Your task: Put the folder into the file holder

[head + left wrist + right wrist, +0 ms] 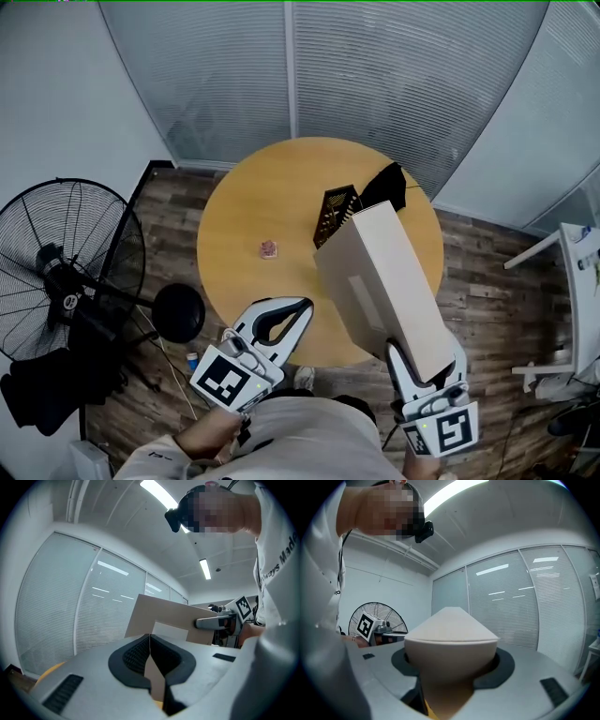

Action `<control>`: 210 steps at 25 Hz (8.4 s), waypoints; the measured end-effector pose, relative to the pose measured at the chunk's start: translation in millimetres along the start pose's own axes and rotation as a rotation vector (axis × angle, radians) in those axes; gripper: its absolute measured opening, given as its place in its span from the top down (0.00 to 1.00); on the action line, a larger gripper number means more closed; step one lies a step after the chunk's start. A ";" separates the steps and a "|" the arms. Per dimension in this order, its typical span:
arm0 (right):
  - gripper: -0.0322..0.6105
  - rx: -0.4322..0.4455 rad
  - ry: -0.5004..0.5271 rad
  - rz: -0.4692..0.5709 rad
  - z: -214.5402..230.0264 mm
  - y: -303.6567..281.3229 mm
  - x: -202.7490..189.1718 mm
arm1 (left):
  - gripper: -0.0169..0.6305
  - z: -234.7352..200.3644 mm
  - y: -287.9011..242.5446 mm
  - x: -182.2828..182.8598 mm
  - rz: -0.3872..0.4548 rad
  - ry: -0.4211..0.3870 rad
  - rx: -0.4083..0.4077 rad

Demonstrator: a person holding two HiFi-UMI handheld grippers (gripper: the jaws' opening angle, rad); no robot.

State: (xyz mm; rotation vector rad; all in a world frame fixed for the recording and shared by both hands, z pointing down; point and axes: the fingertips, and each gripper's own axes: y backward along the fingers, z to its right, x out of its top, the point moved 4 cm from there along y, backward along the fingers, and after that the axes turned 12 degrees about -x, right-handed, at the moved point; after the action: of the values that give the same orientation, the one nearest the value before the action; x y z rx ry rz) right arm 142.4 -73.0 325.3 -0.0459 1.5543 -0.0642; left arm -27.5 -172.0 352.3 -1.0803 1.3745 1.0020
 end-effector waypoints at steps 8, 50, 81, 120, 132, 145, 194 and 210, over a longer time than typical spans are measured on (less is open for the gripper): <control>0.49 -0.035 0.001 0.008 18.1 -3.7 3.0 | 0.93 -3.4 -6.8 -0.1 -0.003 0.000 0.005; 0.49 -0.049 0.016 -0.061 71.2 -92.0 -43.2 | 0.93 -1.4 -31.2 -2.2 -0.010 0.010 0.080; 0.49 -0.077 -0.044 -0.131 63.1 -185.5 -99.4 | 0.93 -26.4 -15.6 -2.6 -0.017 0.020 0.131; 0.49 -0.061 -0.011 -0.216 52.8 -215.4 -177.2 | 0.93 -36.8 2.3 -6.9 -0.028 0.039 0.205; 0.49 -0.057 0.001 -0.239 48.8 -219.5 -194.0 | 0.93 -41.6 7.6 -6.4 -0.041 0.033 0.213; 0.49 -0.053 0.003 -0.250 50.2 -221.3 -205.9 | 0.93 -45.4 6.2 -8.1 -0.036 0.038 0.215; 0.46 -0.001 0.024 -0.128 52.4 -173.4 -137.2 | 0.93 -16.8 -5.1 1.2 -0.014 0.022 0.173; 0.59 0.091 0.056 -0.071 44.4 -109.9 -59.6 | 0.93 -0.3 -20.6 5.7 0.004 0.009 0.144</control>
State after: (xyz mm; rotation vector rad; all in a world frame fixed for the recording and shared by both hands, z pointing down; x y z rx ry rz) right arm 184.5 -178.9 393.2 -0.0270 1.6038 -0.1935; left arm -7.6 -177.6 346.6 -0.9766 1.4339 0.8880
